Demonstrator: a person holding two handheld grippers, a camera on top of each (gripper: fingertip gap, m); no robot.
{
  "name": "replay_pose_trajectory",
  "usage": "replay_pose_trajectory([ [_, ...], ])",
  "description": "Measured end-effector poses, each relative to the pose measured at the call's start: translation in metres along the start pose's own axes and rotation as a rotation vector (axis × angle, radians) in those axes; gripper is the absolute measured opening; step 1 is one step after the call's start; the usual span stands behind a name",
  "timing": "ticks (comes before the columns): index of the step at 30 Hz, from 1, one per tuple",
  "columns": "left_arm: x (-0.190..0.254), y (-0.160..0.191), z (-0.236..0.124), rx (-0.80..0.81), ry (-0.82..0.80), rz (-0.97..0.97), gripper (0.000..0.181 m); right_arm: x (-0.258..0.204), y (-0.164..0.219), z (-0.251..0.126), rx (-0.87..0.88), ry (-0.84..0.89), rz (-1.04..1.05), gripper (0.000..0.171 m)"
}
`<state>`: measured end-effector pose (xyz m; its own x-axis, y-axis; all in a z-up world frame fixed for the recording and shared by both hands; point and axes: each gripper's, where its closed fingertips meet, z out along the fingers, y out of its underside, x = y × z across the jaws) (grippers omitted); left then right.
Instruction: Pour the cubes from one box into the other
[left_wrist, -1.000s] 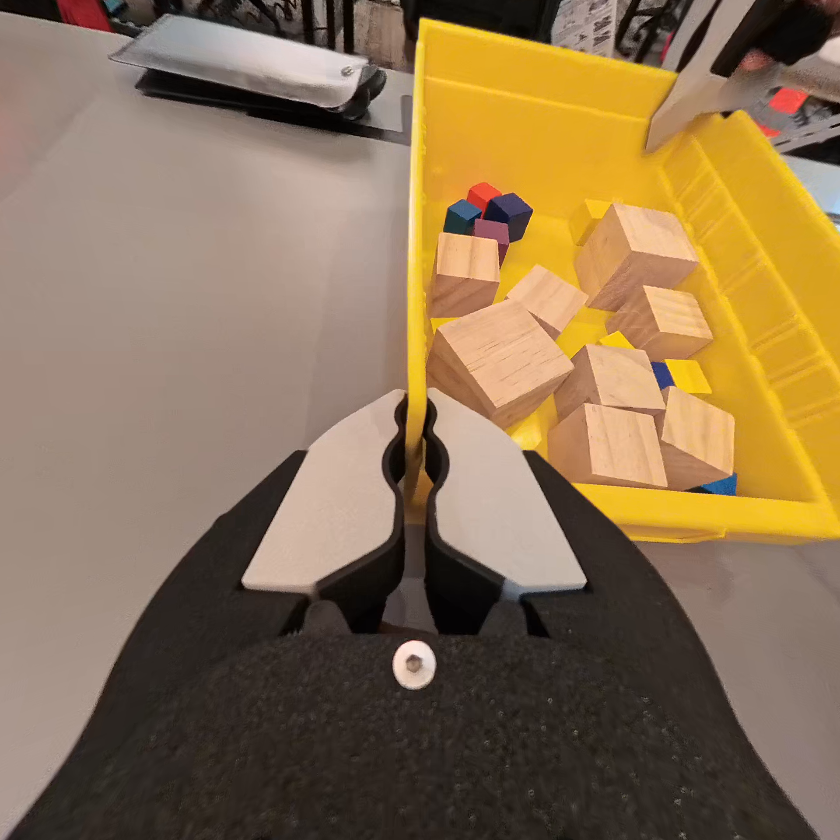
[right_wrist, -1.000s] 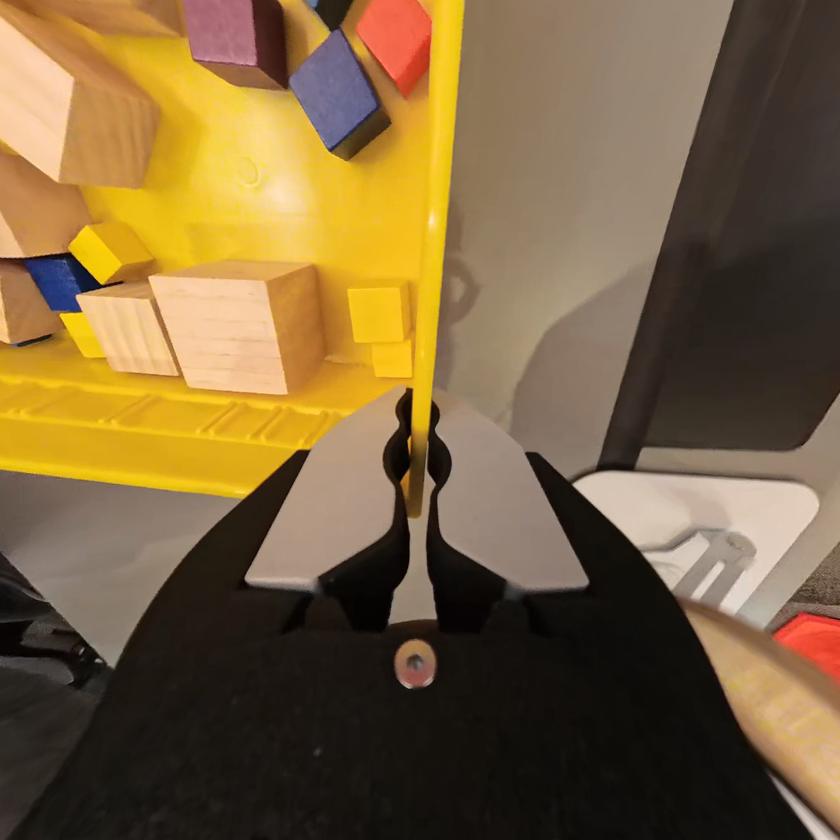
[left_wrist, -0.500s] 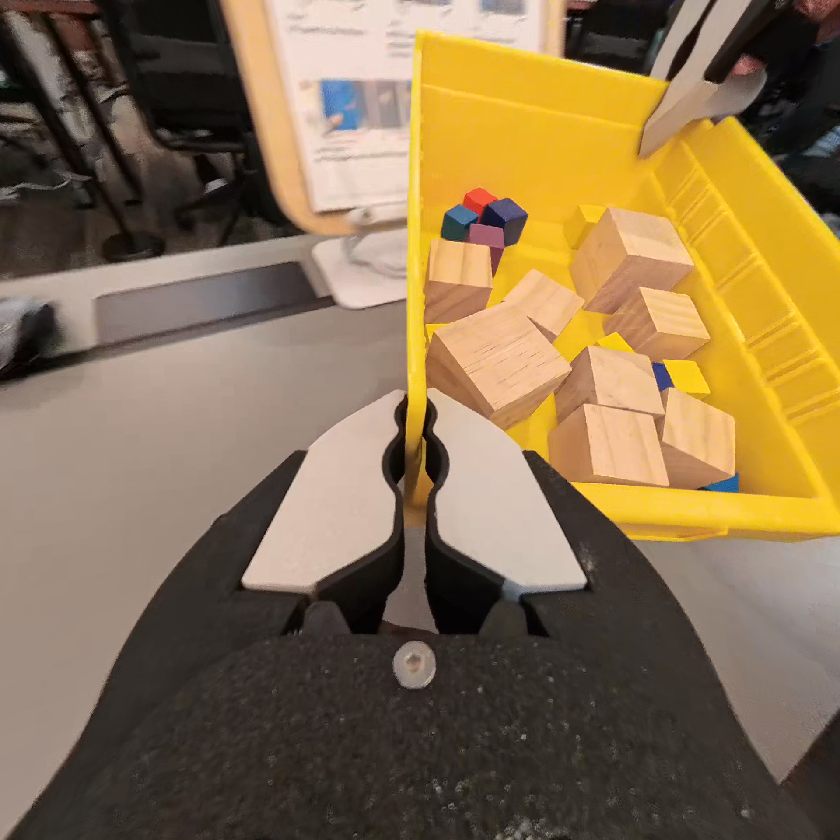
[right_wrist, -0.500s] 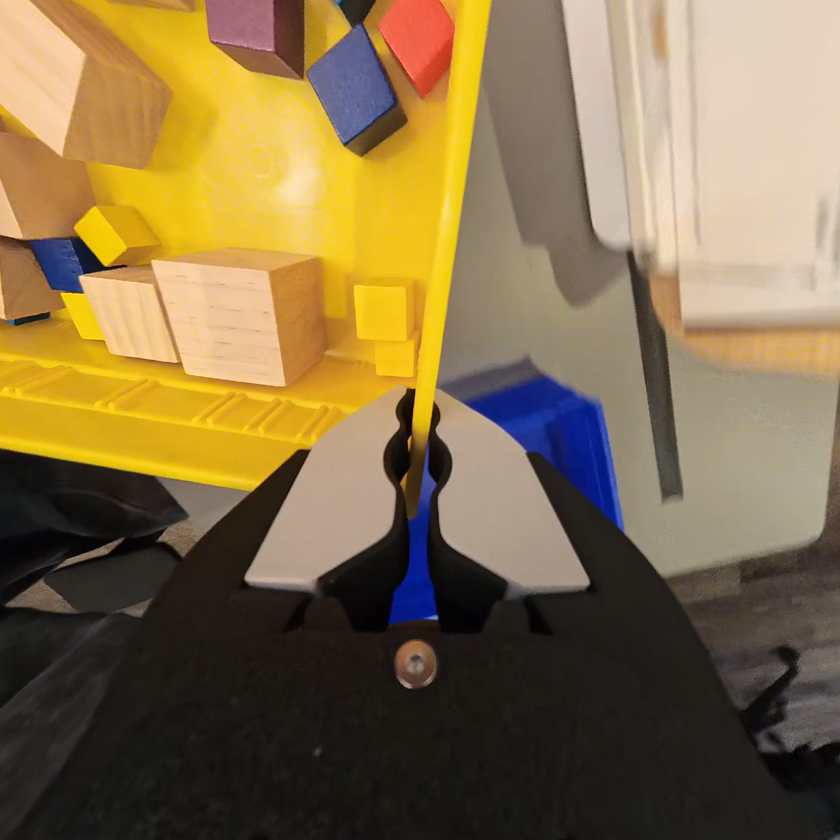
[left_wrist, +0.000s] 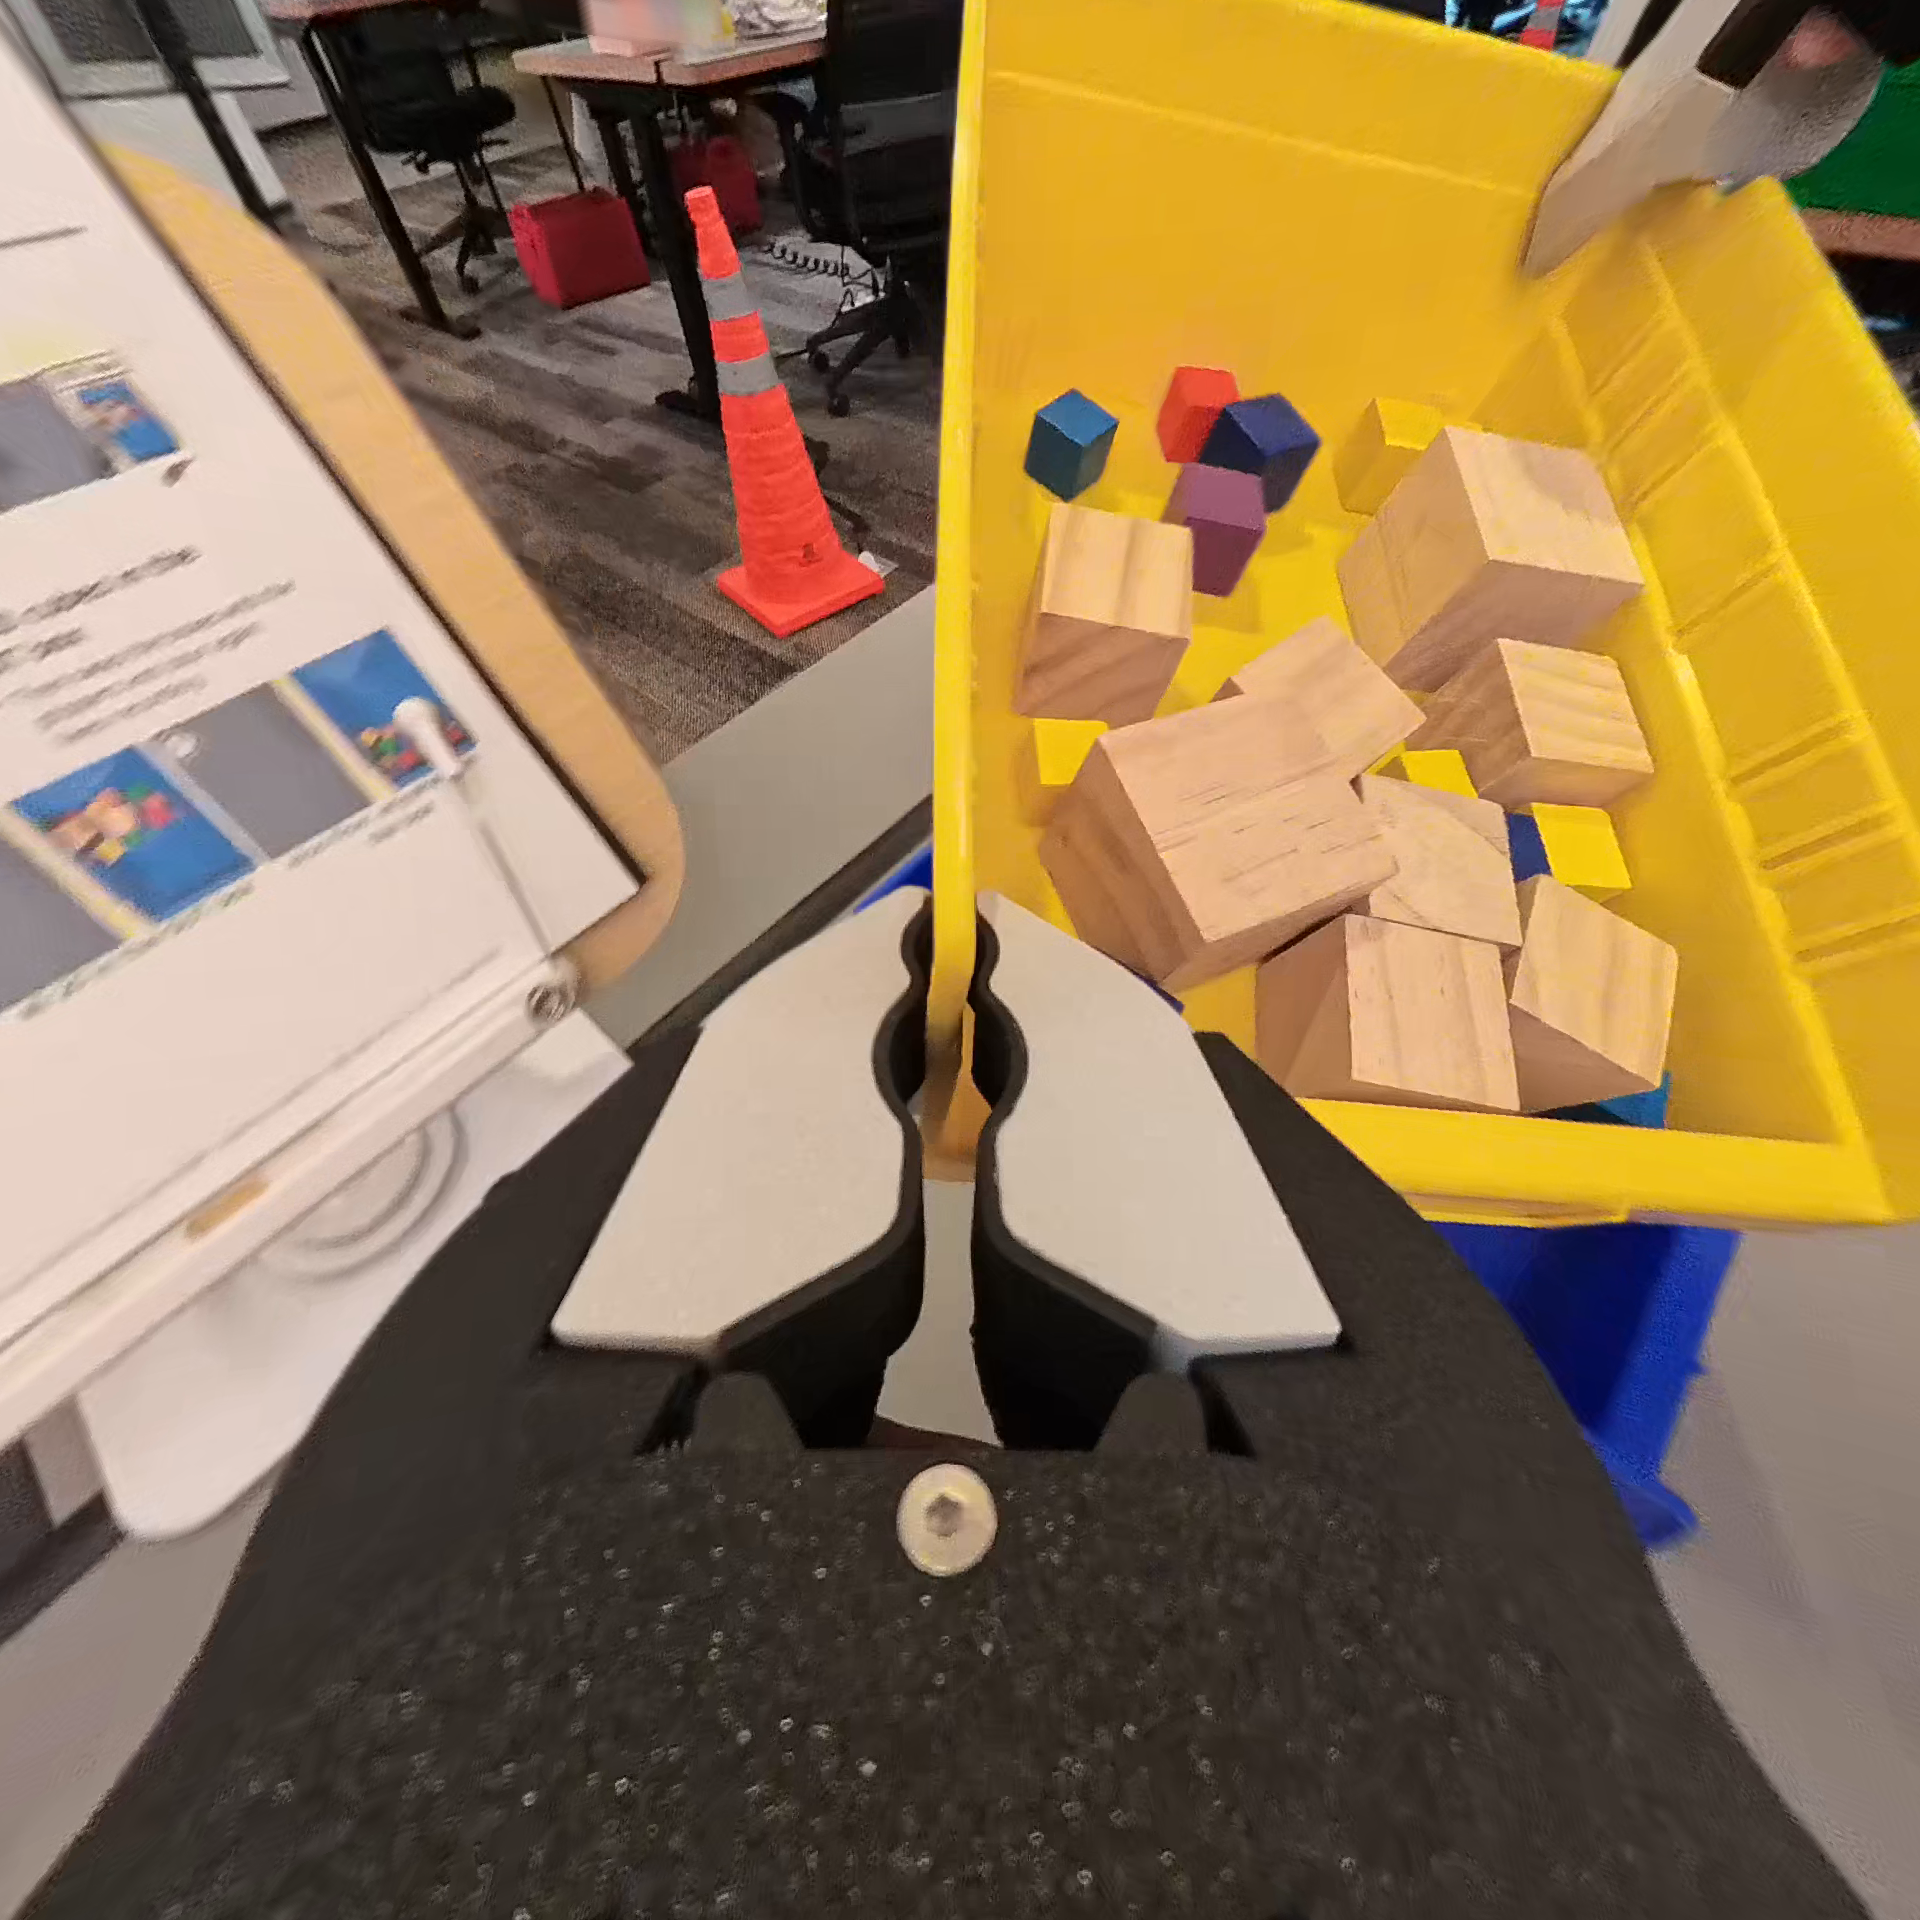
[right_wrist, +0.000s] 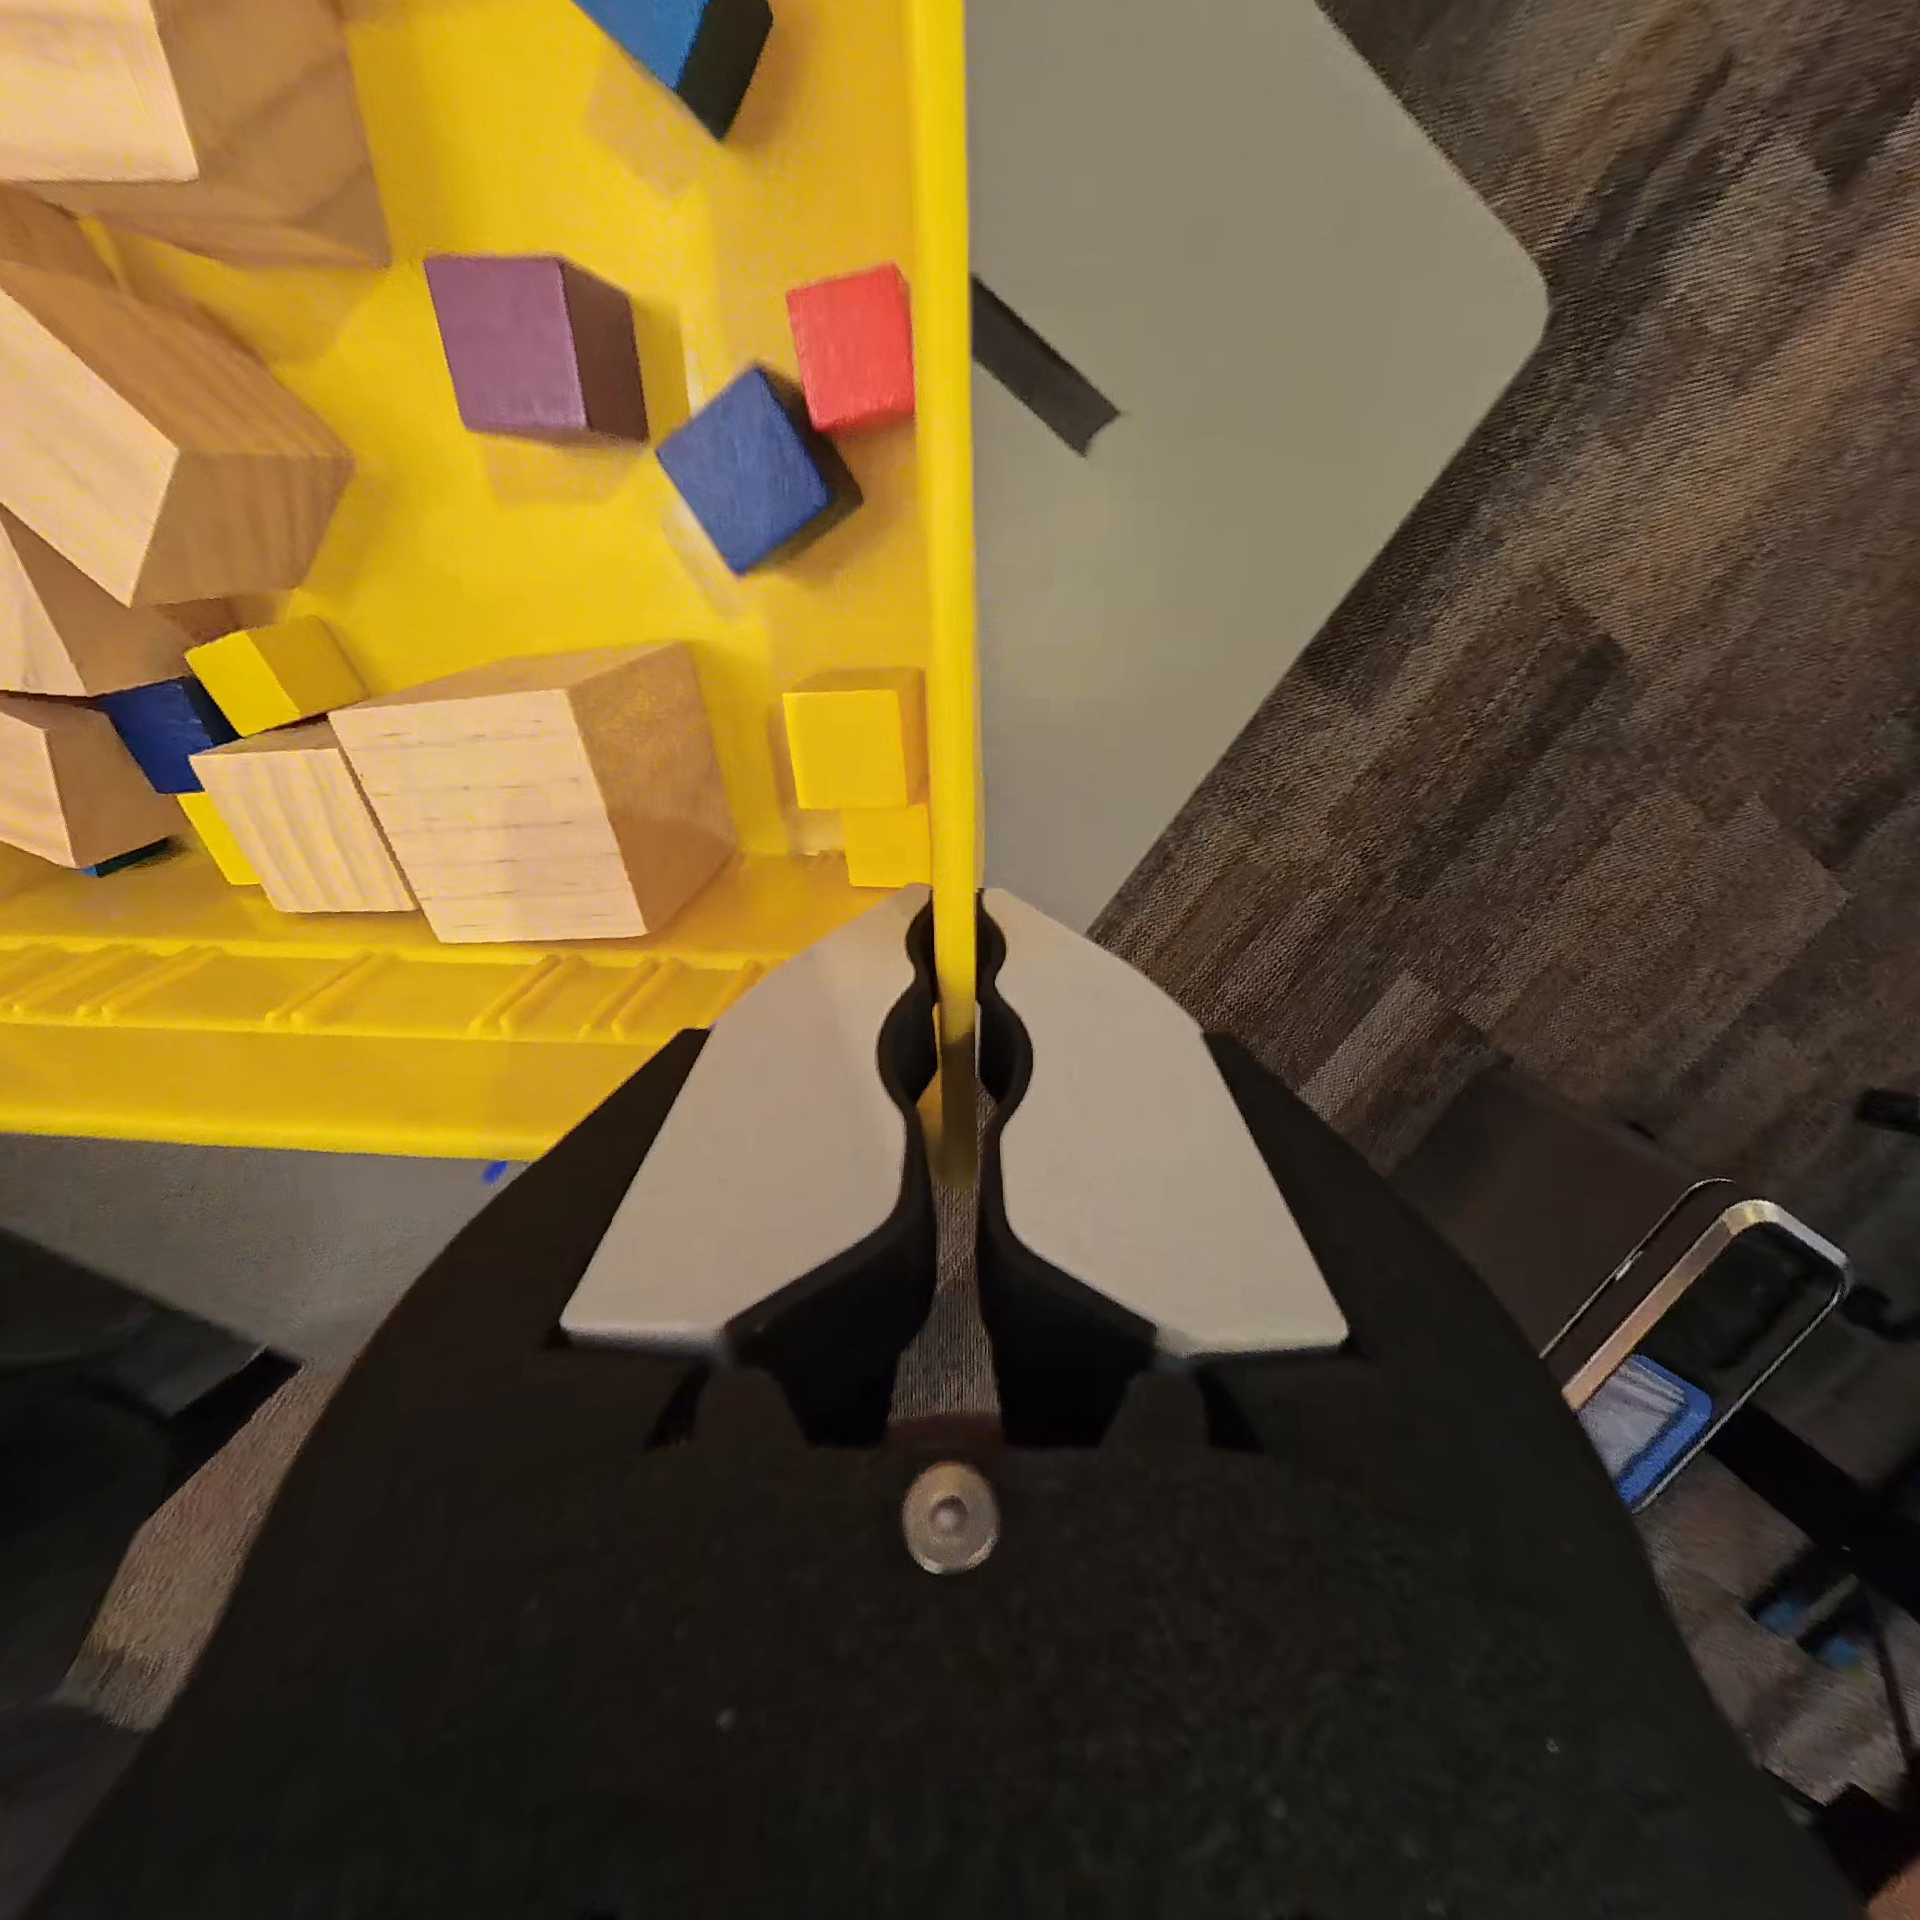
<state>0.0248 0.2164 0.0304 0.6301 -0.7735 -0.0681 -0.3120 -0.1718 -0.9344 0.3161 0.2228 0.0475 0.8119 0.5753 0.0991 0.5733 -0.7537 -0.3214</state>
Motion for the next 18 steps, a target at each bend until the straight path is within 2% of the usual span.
replay_pose_trajectory([
  [4, 0.007, 0.000, 0.038, 0.035, 0.001, 0.084, 0.003, 0.030, 0.016, 0.017, 0.068, 0.043, 0.032, 0.002],
  [7, 0.006, 0.004, 0.054, 0.084, -0.035, 0.182, 0.003, 0.044, 0.011, 0.017, 0.161, 0.109, 0.052, 0.003],
  [13, -0.008, -0.001, 0.071, 0.222, -0.101, 0.214, 0.003, 0.054, -0.001, 0.009, 0.301, 0.284, 0.044, 0.003],
  [18, -0.005, -0.006, 0.077, 0.314, -0.132, 0.355, 0.003, 0.056, 0.006, -0.005, 0.409, 0.386, 0.073, 0.003],
])
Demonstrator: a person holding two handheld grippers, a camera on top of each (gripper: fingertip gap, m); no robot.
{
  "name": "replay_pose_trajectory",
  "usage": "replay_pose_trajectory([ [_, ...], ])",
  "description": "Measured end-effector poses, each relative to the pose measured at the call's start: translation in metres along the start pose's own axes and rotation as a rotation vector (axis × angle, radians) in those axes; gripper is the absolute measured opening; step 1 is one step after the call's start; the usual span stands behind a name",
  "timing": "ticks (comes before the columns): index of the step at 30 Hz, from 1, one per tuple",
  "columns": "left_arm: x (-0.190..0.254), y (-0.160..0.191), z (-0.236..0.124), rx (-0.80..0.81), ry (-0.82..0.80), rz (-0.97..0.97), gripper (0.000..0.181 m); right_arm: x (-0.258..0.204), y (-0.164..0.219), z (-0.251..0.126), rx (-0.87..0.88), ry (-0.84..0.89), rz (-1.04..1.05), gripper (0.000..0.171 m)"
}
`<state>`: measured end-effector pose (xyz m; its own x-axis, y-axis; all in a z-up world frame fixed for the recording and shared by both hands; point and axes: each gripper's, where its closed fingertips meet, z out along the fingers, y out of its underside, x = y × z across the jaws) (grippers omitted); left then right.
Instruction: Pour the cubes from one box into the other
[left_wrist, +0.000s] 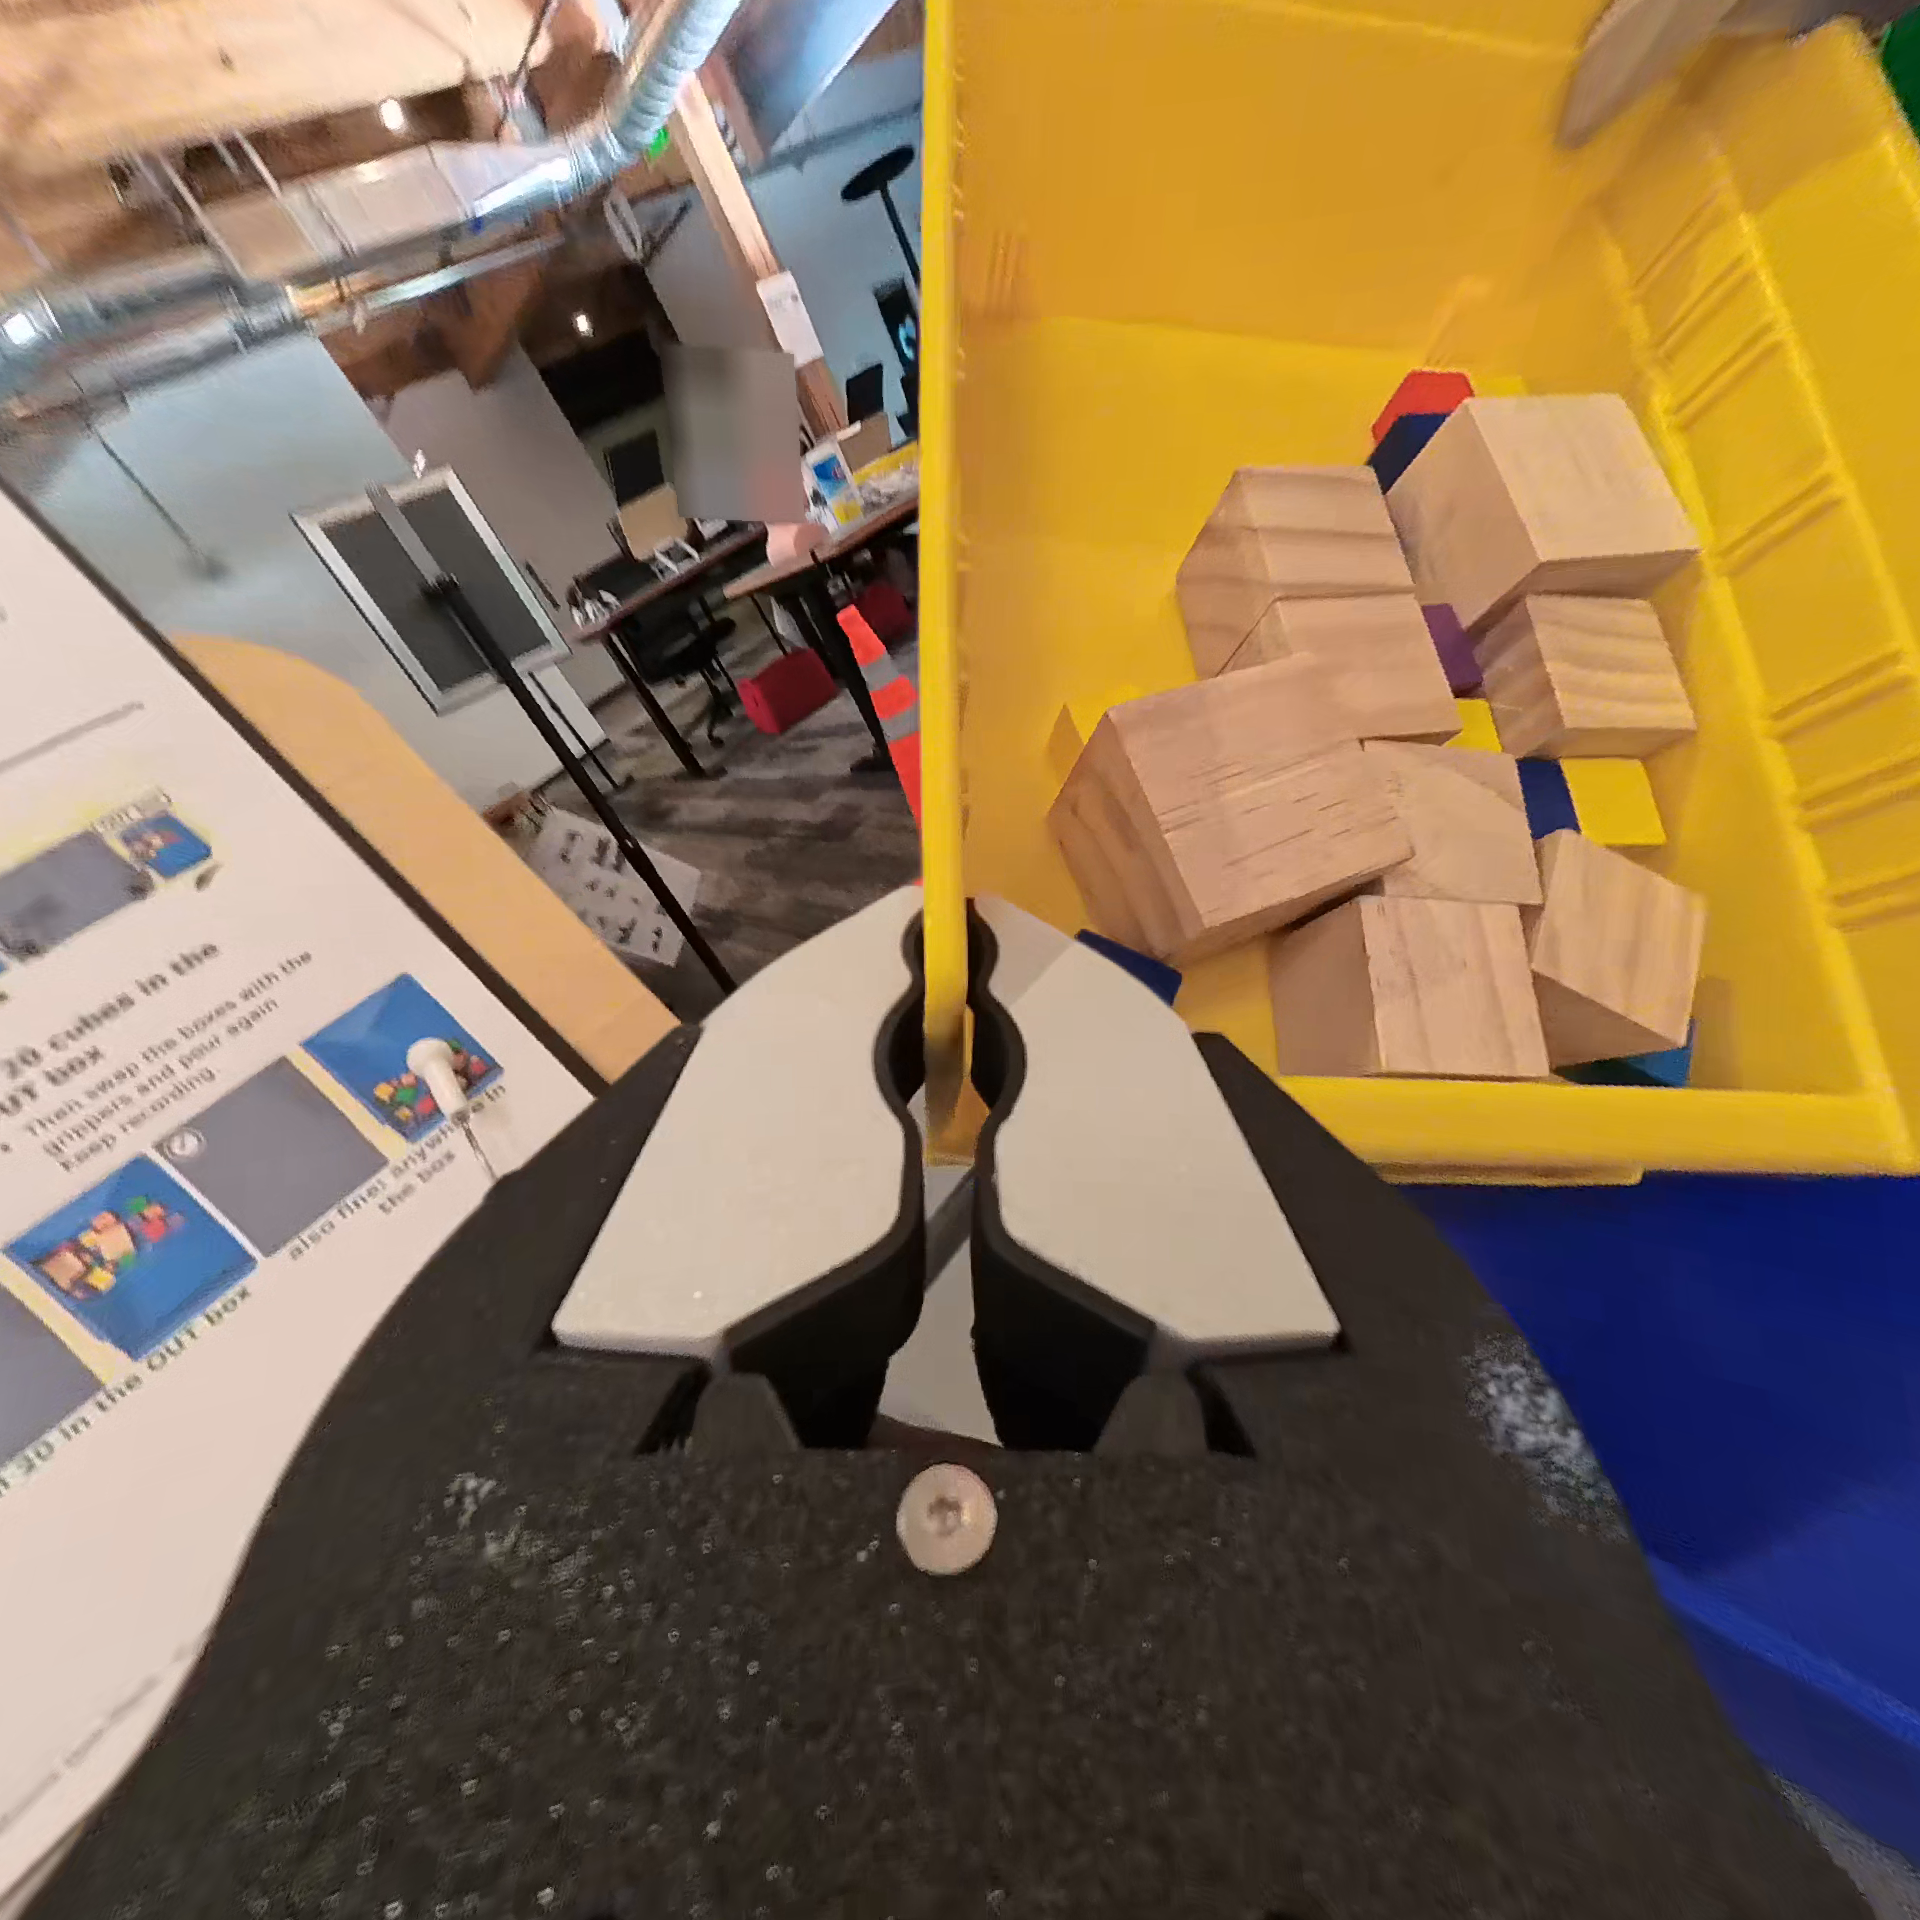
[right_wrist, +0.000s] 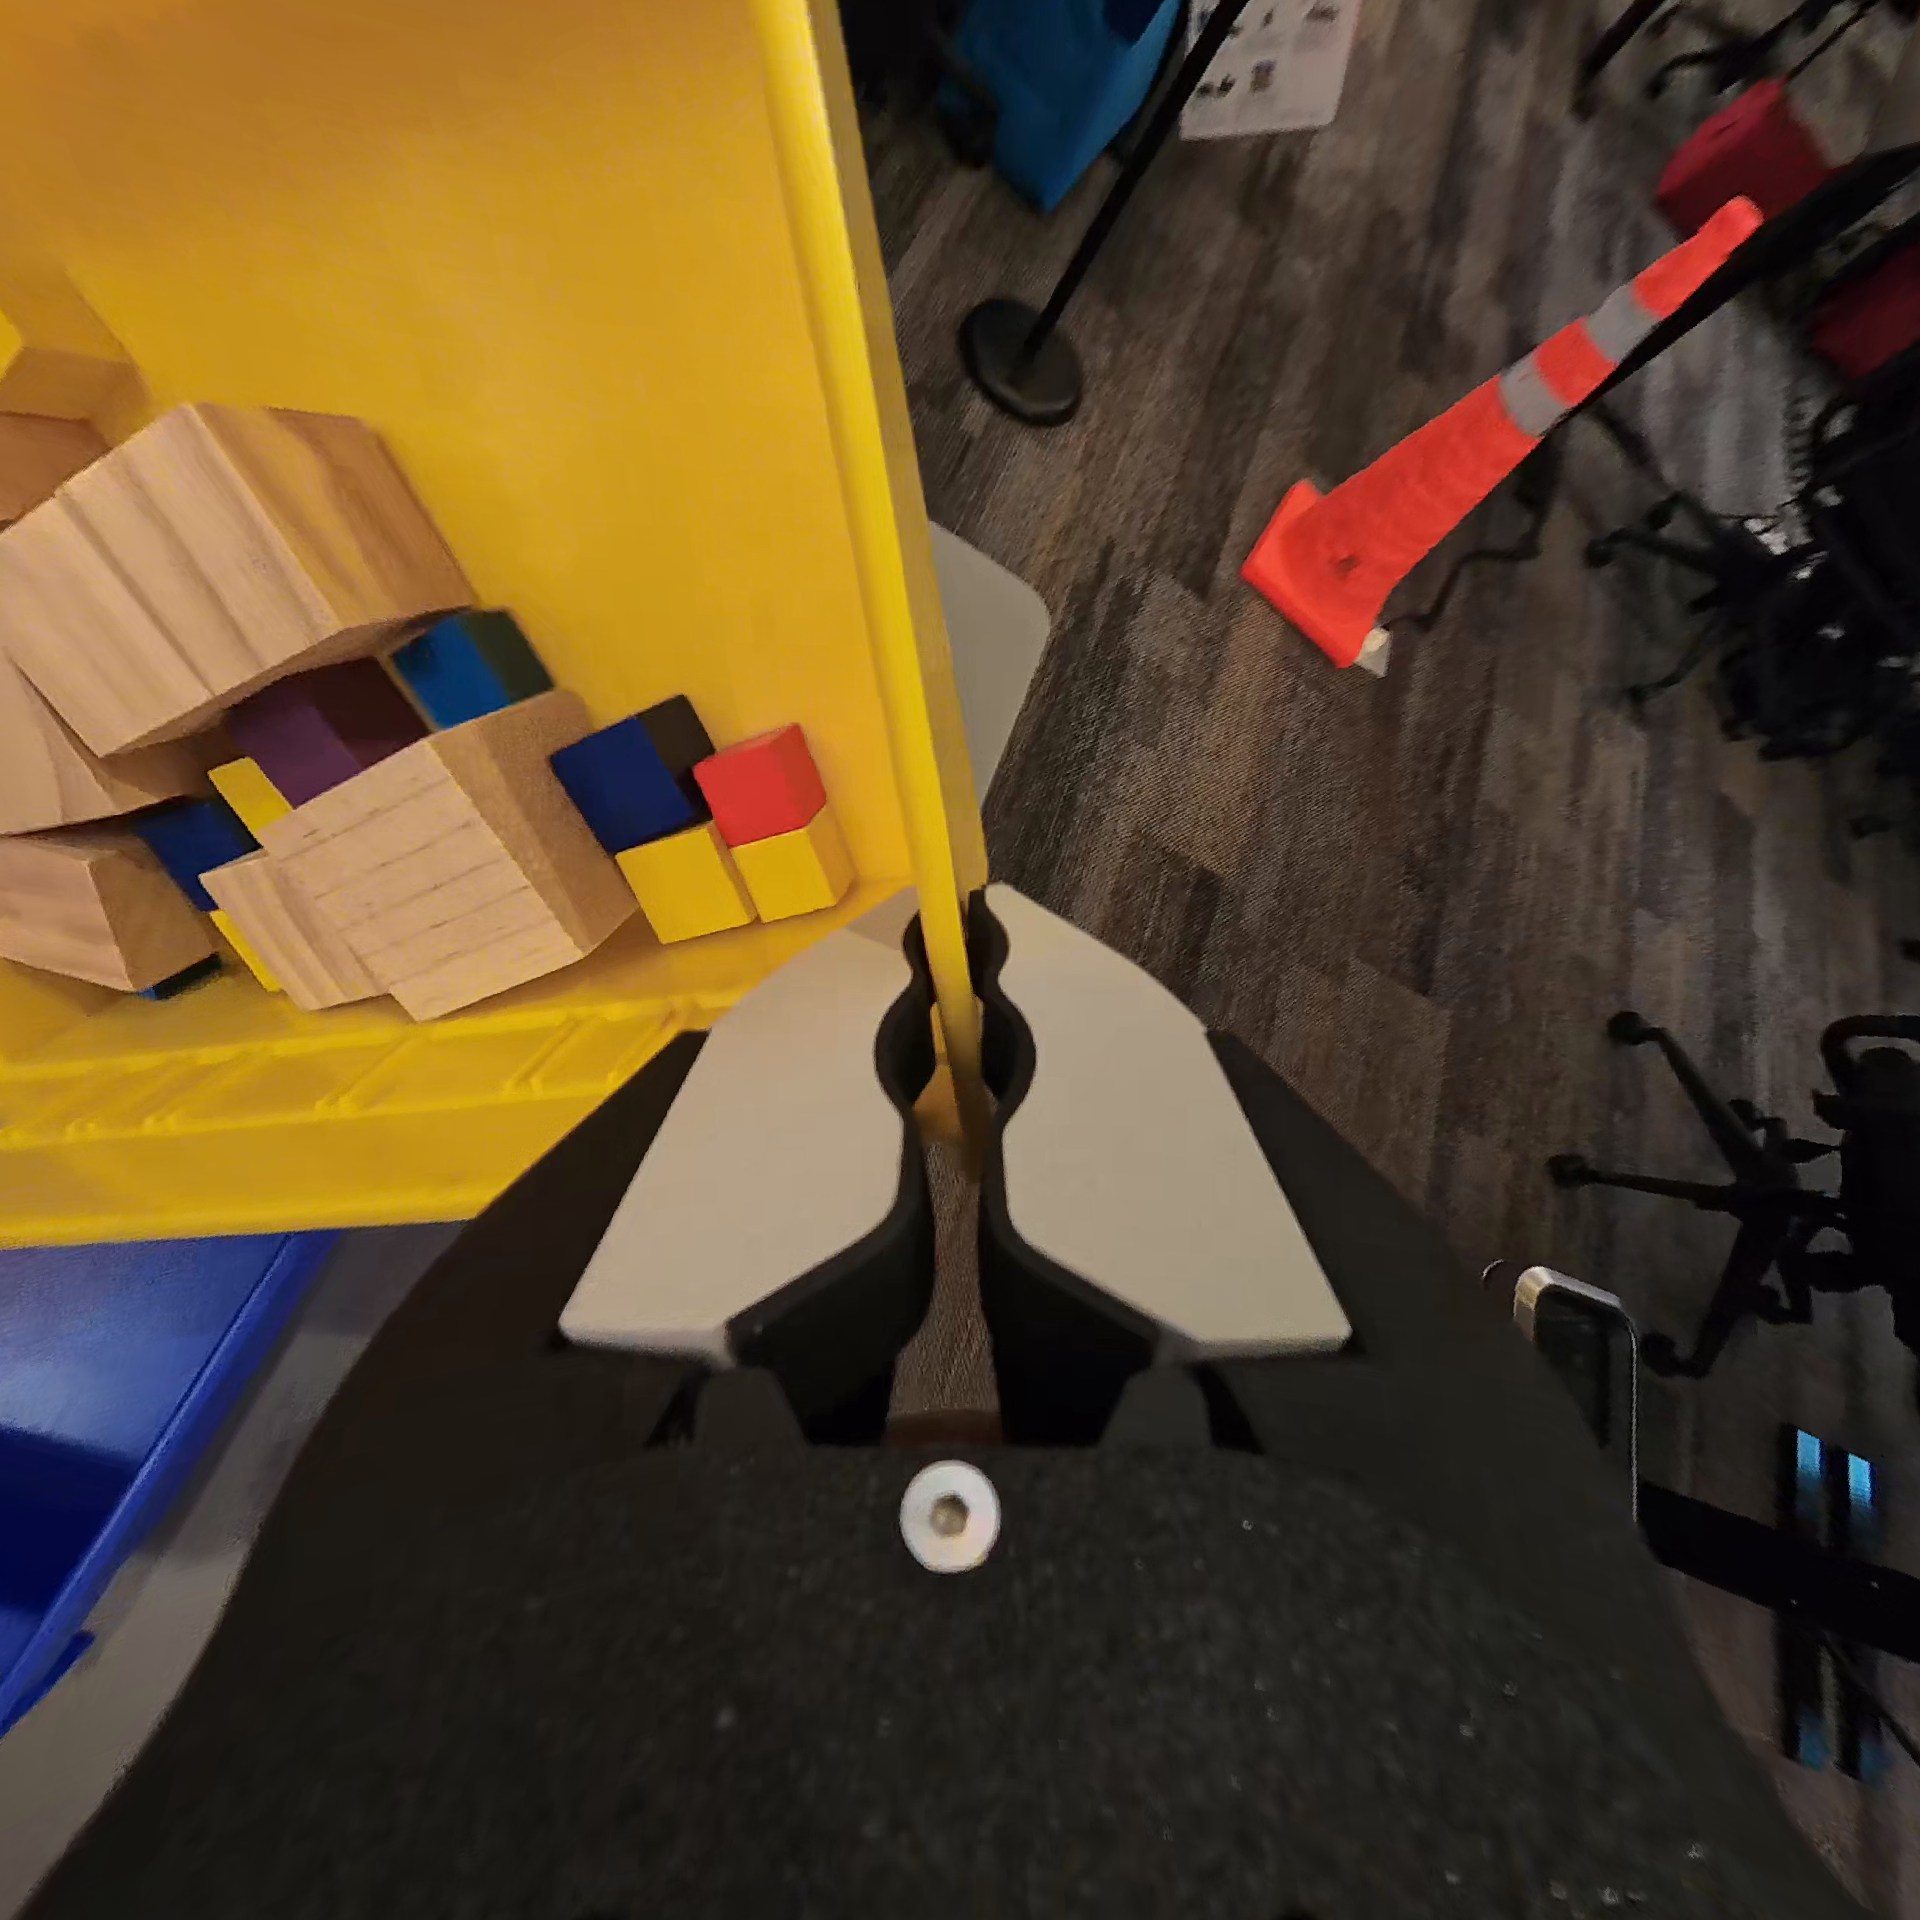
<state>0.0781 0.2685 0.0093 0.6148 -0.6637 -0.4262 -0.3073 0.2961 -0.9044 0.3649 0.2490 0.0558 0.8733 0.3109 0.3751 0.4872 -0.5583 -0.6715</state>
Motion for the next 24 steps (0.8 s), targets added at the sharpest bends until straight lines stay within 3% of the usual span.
replay_pose_trajectory([
  [18, 0.000, 0.004, 0.004, 0.156, -0.069, 0.097, 0.004, -0.021, 0.014, -0.051, 0.310, 0.348, 0.062, 0.004],
  [24, 0.003, 0.024, 0.002, 0.143, -0.067, 0.094, 0.004, -0.041, 0.031, -0.048, 0.307, 0.395, 0.049, 0.004],
])
